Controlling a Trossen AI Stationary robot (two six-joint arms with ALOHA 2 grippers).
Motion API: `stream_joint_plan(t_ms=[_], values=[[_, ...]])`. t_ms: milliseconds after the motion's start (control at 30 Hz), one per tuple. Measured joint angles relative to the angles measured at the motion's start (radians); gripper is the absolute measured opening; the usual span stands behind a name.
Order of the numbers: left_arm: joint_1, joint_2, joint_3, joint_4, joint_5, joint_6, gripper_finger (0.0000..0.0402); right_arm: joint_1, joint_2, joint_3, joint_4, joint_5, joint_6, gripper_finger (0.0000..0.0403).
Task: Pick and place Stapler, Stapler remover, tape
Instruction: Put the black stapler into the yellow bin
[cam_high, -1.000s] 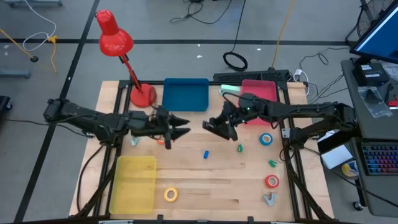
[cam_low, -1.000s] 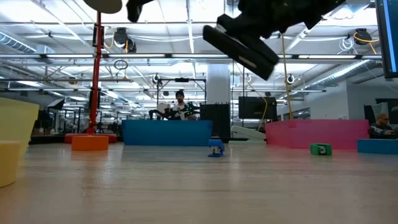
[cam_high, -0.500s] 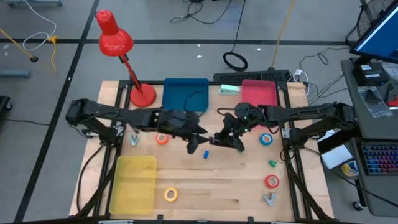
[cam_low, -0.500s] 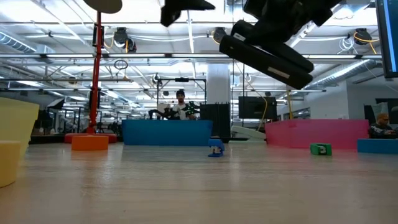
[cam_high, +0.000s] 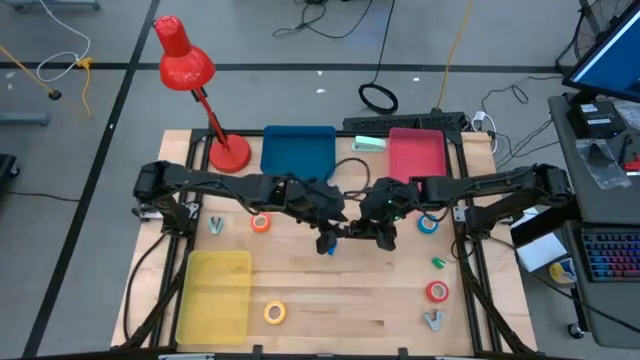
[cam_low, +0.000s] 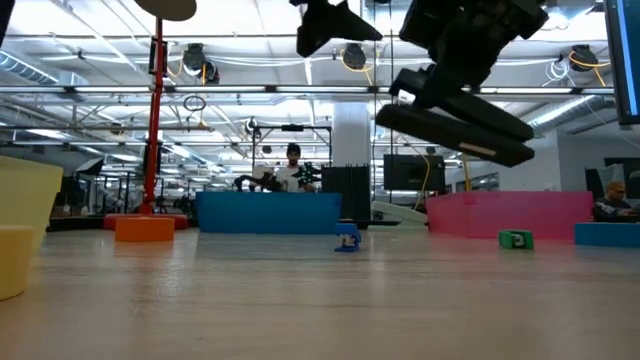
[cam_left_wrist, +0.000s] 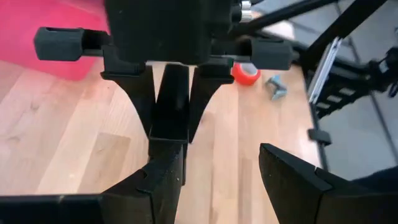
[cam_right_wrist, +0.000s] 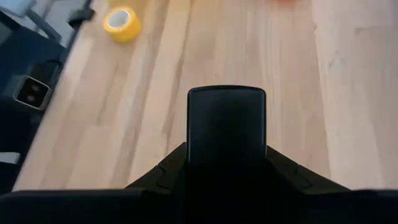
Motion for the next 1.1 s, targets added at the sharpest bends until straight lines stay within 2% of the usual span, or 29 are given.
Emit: stream_joint_plan(t_ms=[233, 433, 600, 1100], values=[[0.007, 0.099, 0.079, -0.128, -0.014, 0.006, 0.0211, 0.012, 0.092, -0.001, 0.049, -0.007, 0.0, 0.0124], [0.005, 0.127, 0.079, -0.121, -0.015, 0.002, 0.0212, 0.029, 0.101, 0.0, 0.131, -0.034, 0.001, 0.0124], [0.01, 0.138, 0.079, -0.131, -0.05, 0.014, 0.0211, 0.027, 0.1, 0.0, 0.145, -0.034, 0.001, 0.0124], [0.017, 0.146, 0.079, -0.139, -0.043, 0.046, 0.0212, 0.032, 0.1, -0.001, 0.193, -0.048, 0.026, 0.0124]])
